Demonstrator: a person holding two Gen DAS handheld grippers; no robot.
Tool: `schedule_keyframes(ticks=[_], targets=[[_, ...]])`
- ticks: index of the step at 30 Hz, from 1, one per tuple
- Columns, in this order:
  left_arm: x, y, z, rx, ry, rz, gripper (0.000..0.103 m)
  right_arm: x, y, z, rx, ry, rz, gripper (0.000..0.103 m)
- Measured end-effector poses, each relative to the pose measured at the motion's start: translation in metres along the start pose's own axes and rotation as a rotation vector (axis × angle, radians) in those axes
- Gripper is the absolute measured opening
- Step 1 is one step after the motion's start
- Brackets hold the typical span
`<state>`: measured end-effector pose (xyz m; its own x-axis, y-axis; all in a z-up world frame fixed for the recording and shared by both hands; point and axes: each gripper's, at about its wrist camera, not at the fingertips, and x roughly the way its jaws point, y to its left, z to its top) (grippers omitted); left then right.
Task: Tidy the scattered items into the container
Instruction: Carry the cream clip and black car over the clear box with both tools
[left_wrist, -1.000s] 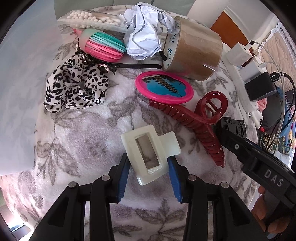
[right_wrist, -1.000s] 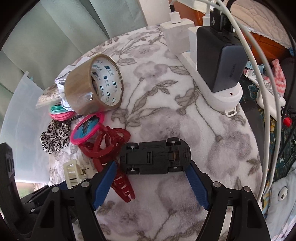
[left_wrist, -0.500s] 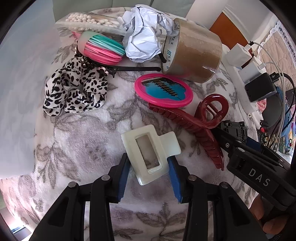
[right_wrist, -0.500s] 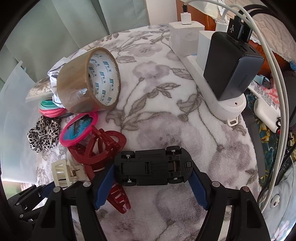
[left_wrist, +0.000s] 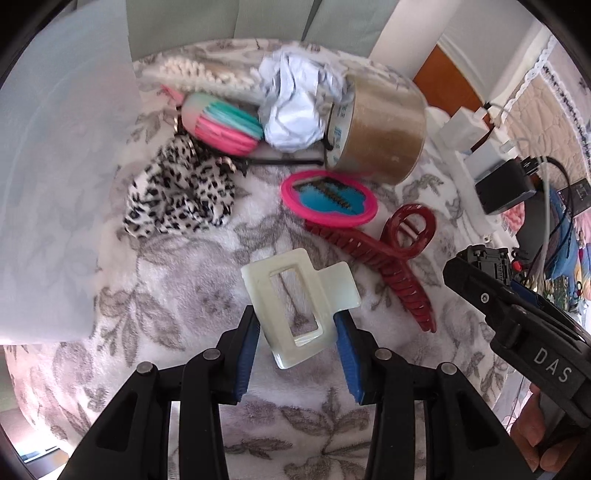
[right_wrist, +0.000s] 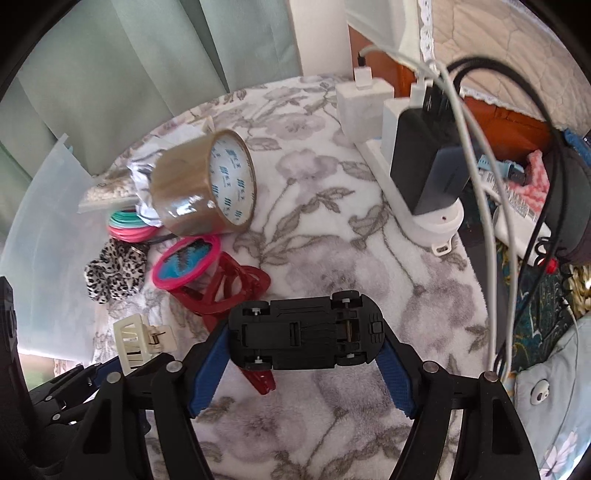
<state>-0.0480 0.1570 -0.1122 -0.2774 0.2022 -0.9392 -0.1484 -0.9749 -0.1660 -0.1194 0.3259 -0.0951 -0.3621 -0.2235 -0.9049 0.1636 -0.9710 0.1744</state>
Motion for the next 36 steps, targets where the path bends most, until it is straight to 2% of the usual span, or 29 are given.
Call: schedule_keyframes(ticks=[2, 4, 6, 8, 12, 17, 20, 27, 36], targets=[[-0.014, -0.004, 0.003, 0.014, -0.048, 0.001, 0.043, -0.011, 0.003, 0.003, -0.006, -0.026, 0.01, 0.077], [-0.022, 0.031, 0.004, 0.032, -0.102, -0.001, 0.043, -0.019, 0.014, 0.011, -0.017, -0.054, 0.019, 0.077], [-0.016, 0.027, 0.006, 0.043, -0.15, -0.01, 0.043, -0.028, 0.021, 0.015, -0.029, -0.081, 0.024, 0.077], [-0.079, 0.051, 0.011, 0.056, -0.198, -0.008, 0.043, -0.034, 0.029, 0.025, -0.039, -0.098, 0.024, 0.077], [-0.118, 0.035, 0.019, 0.08, -0.293, 0.0, 0.043, -0.051, 0.039, 0.033, -0.022, -0.165, 0.053, 0.077], [-0.136, 0.037, 0.022, 0.064, -0.403, -0.024, 0.043, -0.083, 0.052, 0.042, -0.058, -0.224, 0.063, 0.077], [-0.157, 0.047, 0.025, 0.047, -0.461, -0.029, 0.043, -0.103, 0.065, 0.049, -0.072, -0.277, 0.093, 0.077], [-0.207, 0.084, 0.03, -0.015, -0.579, 0.017, 0.043, -0.146, 0.112, 0.057, -0.142, -0.362, 0.187, 0.077], [-0.237, 0.145, 0.017, -0.145, -0.651, 0.102, 0.043, -0.184, 0.184, 0.049, -0.296, -0.459, 0.26, 0.077]])
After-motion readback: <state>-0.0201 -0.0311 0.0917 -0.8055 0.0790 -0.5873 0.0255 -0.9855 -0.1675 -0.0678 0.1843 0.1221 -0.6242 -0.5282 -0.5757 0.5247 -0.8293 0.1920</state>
